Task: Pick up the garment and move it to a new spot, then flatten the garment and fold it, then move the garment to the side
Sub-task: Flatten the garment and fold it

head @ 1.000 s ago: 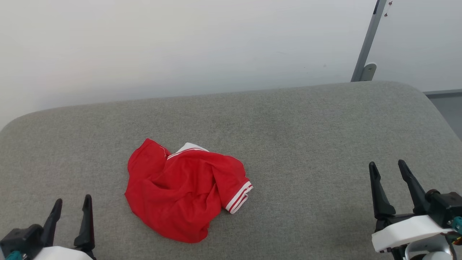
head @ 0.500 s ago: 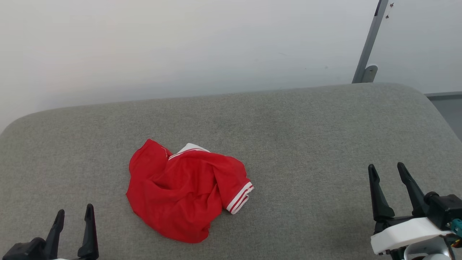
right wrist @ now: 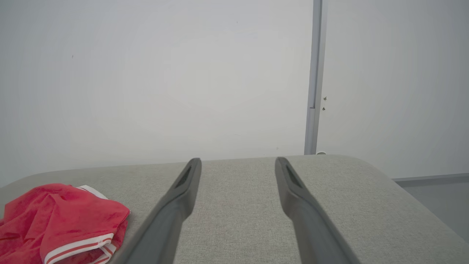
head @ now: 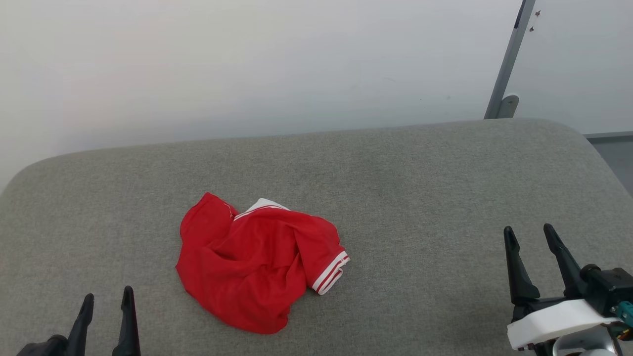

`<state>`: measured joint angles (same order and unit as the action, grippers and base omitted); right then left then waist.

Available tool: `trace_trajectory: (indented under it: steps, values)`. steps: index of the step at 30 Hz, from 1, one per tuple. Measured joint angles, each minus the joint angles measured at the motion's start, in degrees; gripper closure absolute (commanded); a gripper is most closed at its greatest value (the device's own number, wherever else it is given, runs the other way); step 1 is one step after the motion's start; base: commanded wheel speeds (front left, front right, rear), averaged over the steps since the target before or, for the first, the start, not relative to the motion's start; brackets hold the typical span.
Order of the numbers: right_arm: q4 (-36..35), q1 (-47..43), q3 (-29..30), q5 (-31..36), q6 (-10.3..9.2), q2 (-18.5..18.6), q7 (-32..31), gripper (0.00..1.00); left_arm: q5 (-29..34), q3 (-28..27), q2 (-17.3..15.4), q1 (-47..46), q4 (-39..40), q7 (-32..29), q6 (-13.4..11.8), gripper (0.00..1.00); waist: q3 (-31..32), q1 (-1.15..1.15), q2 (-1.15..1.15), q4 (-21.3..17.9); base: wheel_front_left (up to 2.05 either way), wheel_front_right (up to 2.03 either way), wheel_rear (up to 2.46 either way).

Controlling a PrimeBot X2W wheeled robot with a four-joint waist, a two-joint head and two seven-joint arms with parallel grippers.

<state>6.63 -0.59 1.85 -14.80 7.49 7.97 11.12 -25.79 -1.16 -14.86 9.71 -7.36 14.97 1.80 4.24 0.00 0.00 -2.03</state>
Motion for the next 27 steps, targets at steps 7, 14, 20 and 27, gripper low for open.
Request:
trace_trajectory:
  steps: [7, 14, 20, 27]
  values:
    - [-0.15, 0.00, -0.30, 0.01, 0.00, -0.01, -0.02, 0.00, 1.68, -1.59, 1.63, 0.09, -0.57, 0.00, 1.37, 0.00, 0.01, 0.00, 0.00, 0.24, 0.00, 0.00, 0.00]
    - [-0.15, 0.00, -2.88, -0.92, 0.00, 0.35, -1.14, 0.00, 2.88, -2.80, 2.99, 0.05, -0.99, 0.00, 2.58, 0.00, 0.08, 0.00, 0.00, 1.33, 0.00, 0.00, 0.00]
    - [1.19, 2.46, -8.13, -3.02, 0.00, 1.88, -5.45, 0.00, 4.20, -2.64, 4.30, -0.70, -1.53, 0.00, 3.45, 0.00, -0.15, 0.00, 0.00, 3.57, 0.00, 0.00, 0.00]
    - [5.47, 8.74, -16.35, -6.76, 0.00, 4.55, -12.20, 0.00, 5.26, -0.83, 5.09, -3.26, -2.64, 0.01, 4.25, 0.00, -0.91, 0.00, 0.00, 7.45, 0.00, 0.00, 0.00]
